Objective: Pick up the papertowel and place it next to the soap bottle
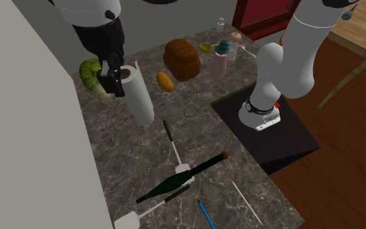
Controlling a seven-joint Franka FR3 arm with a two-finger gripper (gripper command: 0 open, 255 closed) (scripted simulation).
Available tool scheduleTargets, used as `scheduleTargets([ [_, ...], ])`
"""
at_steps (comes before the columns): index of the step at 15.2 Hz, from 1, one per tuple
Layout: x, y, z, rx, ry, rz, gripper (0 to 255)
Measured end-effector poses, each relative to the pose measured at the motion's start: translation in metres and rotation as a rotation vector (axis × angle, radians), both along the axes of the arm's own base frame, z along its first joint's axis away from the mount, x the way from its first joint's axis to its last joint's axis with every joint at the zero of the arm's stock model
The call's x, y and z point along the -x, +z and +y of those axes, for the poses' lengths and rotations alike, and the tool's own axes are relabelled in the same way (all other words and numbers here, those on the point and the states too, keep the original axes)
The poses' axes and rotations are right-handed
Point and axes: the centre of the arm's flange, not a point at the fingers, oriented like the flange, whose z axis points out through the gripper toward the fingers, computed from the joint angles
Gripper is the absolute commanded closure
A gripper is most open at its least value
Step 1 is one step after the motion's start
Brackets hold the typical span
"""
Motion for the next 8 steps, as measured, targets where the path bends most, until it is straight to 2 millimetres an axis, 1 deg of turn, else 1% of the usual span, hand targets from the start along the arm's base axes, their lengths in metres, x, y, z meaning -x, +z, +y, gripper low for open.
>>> scheduleTargets([
  [8,0.000,0.042,-0.001,0.000,0.000,0.000,255],
])
